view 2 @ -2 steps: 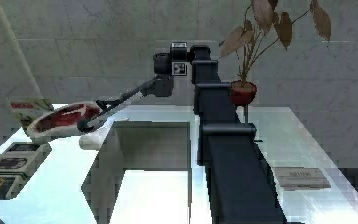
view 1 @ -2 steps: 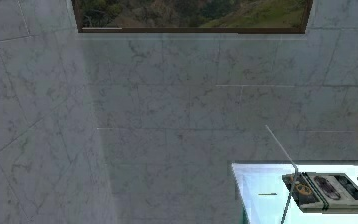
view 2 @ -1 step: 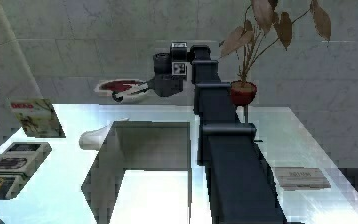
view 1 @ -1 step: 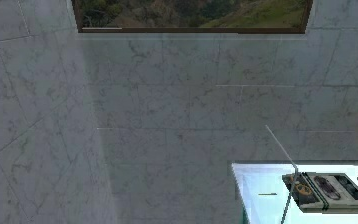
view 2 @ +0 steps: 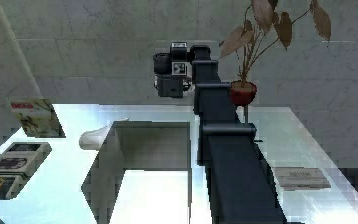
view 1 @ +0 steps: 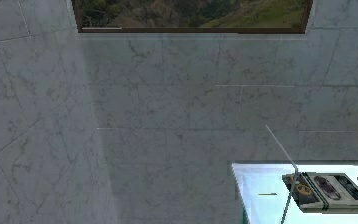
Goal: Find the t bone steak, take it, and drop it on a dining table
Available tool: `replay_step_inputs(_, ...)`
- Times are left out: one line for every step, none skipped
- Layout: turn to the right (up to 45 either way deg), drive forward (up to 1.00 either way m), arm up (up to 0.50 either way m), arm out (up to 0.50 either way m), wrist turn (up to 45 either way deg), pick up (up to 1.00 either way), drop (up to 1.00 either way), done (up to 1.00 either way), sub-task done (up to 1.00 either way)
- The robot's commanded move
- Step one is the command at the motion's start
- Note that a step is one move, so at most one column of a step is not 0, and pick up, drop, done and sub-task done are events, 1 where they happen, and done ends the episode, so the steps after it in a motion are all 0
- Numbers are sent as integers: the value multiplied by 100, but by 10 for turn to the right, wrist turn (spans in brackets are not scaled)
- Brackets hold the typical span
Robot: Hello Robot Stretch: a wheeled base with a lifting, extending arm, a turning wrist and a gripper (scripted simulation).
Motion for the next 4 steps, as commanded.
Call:
replay_step_inputs(0, 0, -10, 0, 0, 0, 0, 0, 0)
replay_step_inputs(0, 0, -32, 0, 0, 0, 0, 0, 0)
replay_step_inputs(0, 0, 0, 0, 0, 0, 100, 0, 0)
replay_step_inputs(0, 0, 10, 0, 0, 0, 0, 0, 0)
